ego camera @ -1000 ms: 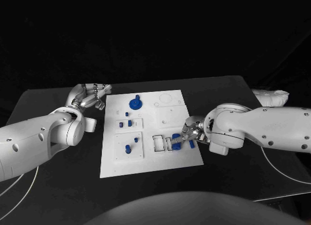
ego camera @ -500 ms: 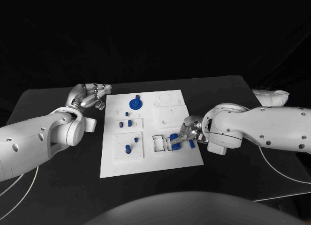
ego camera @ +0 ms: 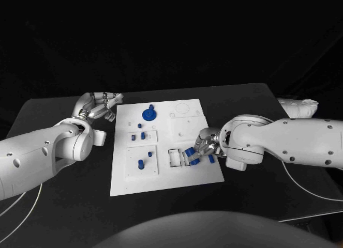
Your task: Assemble the parts on the task board
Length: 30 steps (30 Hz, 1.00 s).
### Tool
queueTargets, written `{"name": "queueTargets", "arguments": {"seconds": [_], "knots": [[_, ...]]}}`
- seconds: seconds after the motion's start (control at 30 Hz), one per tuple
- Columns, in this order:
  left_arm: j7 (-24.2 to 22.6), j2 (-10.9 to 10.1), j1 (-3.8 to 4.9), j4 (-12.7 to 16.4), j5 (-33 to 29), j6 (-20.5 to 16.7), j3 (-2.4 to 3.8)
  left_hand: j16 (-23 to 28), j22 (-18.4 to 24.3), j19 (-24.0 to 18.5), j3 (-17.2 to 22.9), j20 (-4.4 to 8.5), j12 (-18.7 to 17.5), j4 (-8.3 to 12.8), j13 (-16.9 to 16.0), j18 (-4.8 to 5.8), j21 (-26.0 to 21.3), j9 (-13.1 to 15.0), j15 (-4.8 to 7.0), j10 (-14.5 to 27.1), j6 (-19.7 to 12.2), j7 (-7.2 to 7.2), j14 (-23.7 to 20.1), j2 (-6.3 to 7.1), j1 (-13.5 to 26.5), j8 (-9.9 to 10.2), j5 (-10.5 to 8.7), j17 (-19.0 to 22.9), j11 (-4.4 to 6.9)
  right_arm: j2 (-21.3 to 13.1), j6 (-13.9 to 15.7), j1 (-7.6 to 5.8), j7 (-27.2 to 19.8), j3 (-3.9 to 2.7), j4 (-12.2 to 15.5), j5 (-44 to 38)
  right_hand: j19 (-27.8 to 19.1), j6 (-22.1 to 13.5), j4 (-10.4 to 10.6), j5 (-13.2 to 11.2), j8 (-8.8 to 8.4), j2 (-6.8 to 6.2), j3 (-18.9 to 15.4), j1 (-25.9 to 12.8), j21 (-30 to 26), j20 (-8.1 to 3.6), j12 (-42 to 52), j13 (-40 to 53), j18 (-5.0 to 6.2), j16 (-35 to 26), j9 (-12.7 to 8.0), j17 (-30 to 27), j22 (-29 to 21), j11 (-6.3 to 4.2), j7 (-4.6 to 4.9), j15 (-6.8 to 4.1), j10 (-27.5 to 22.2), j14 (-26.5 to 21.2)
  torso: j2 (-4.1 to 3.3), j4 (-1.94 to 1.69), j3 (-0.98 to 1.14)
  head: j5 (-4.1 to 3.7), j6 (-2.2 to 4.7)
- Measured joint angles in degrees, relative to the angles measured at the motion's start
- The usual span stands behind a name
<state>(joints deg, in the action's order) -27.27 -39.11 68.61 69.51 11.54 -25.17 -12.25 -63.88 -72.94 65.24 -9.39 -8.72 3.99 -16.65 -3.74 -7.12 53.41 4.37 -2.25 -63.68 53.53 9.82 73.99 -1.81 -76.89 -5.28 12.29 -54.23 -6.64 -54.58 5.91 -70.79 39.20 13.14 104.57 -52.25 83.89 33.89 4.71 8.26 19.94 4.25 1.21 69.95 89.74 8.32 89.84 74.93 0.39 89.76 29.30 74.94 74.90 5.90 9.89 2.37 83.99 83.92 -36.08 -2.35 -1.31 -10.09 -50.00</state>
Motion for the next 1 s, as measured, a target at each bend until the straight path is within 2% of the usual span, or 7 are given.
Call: {"name": "queueTargets", "arguments": {"seconds": [0.2,0.23,0.37,0.47,0.53,0.7,1.0], "knots": [[0.0,0.0,0.0,0.0,0.0,0.0,0.0,0.0,0.0,0.0,0.0,0.0,0.0,0.0,0.0,0.0,0.0,0.0,0.0,0.0,0.0,0.0,0.0,0.0,0.0,0.0,0.0,0.0,0.0,0.3,-0.1,0.02,-0.1,0.02,-0.1,-0.8,0.0,-0.1,-0.3,0.3,0.46,-0.21,0.0,0.2,0.0,0.0,0.0,0.0,0.0,0.0,0.1,0.0,0.0,0.0,-0.06,0.0,0.0,0.0,0.01,0.0,0.0,-0.02,0.0],[0.0,0.0,0.0,0.0,0.0,0.0,0.0,0.0,0.0,0.0,0.0,0.0,0.0,0.0,0.0,0.0,0.0,0.0,0.0,0.0,0.0,0.0,0.0,0.0,0.0,0.0,0.0,0.0,0.0,0.3,-0.1,0.03,-0.1,0.03,-0.2,-0.9,0.0,-0.1,-0.6,0.6,0.48,0.03,0.3,0.4,0.0,0.0,0.0,0.0,0.0,0.0,1.4,0.0,0.0,0.0,-0.06,0.0,0.0,0.0,0.01,0.01,0.0,-0.04,0.0],[0.1,0.0,0.0,0.0,0.0,0.1,0.0,0.0,0.0,0.0,0.0,0.0,0.0,0.0,0.0,0.0,0.0,0.0,0.0,0.0,0.0,0.0,0.0,0.0,0.0,0.0,0.0,0.0,0.0,0.5,-0.1,0.05,-0.1,0.04,-0.4,-1.2,0.0,0.6,-1.8,2.1,1.58,1.69,1.8,2.1,0.0,0.0,0.0,0.0,0.0,0.0,1.6,0.0,0.0,0.0,0.01,0.0,0.0,0.0,0.01,0.0,0.0,-0.08,0.0],[0.1,0.0,0.0,0.0,0.0,0.1,0.0,0.0,0.0,0.0,0.0,0.0,0.0,0.0,0.0,0.0,0.0,0.0,0.0,0.0,0.0,0.0,0.0,0.0,0.0,0.0,0.0,0.0,0.0,0.5,0.1,0.04,-0.3,-0.05,-0.3,-1.3,0.0,3.1,-3.0,3.4,2.46,3.08,4.8,3.8,0.0,0.0,0.0,0.0,0.0,0.0,-4.9,0.0,0.0,0.0,0.4,0.0,0.0,0.0,0.01,0.0,0.0,-0.09,0.0],[0.1,0.0,0.0,0.0,0.0,0.1,0.0,0.0,0.0,0.0,0.0,0.02,0.0,0.0,0.0,0.0,0.0,0.0,0.0,0.0,0.0,0.0,0.0,0.0,0.0,0.0,0.0,0.0,0.0,0.5,0.5,0.03,-0.4,-0.06,-0.3,-1.4,0.0,4.8,-4.0,4.0,2.47,3.07,6.7,4.5,0.0,0.0,0.0,0.0,0.0,0.0,-6.4,0.0,0.0,0.0,0.72,0.0,0.0,0.0,0.01,0.0,0.0,-0.04,0.0],[0.1,0.0,0.0,0.0,0.0,0.2,0.0,0.0,0.0,-0.2,0.0,0.21,0.0,0.0,0.0,0.0,0.0,0.0,0.0,0.0,0.0,0.0,0.0,0.0,0.0,-0.2,0.0,0.0,0.0,-0.1,2.2,0.07,-0.6,-0.03,-0.2,-1.4,0.0,7.1,-5.5,4.2,0.86,2.75,10.1,4.8,0.0,0.0,0.0,0.0,0.0,0.0,-8.3,0.0,0.0,0.0,2.43,0.0,0.0,0.0,0.02,0.0,0.0,0.06,0.0],[0.2,-0.1,0.0,0.0,0.0,0.2,0.0,0.0,0.0,-0.2,0.0,0.21,0.0,0.0,0.0,0.0,0.0,0.0,0.0,0.0,0.0,0.0,0.0,0.0,0.0,-0.2,0.0,0.0,0.0,-2.0,6.3,0.38,-0.6,0.07,0.5,0.2,0.0,7.1,-7.6,4.2,-1.25,2.3,13.8,5.3,0.0,0.0,0.0,0.0,0.0,0.0,-9.8,0.0,0.0,0.0,2.4,0.0,0.0,0.0,0.03,-0.02,0.0,0.18,0.0]]}}
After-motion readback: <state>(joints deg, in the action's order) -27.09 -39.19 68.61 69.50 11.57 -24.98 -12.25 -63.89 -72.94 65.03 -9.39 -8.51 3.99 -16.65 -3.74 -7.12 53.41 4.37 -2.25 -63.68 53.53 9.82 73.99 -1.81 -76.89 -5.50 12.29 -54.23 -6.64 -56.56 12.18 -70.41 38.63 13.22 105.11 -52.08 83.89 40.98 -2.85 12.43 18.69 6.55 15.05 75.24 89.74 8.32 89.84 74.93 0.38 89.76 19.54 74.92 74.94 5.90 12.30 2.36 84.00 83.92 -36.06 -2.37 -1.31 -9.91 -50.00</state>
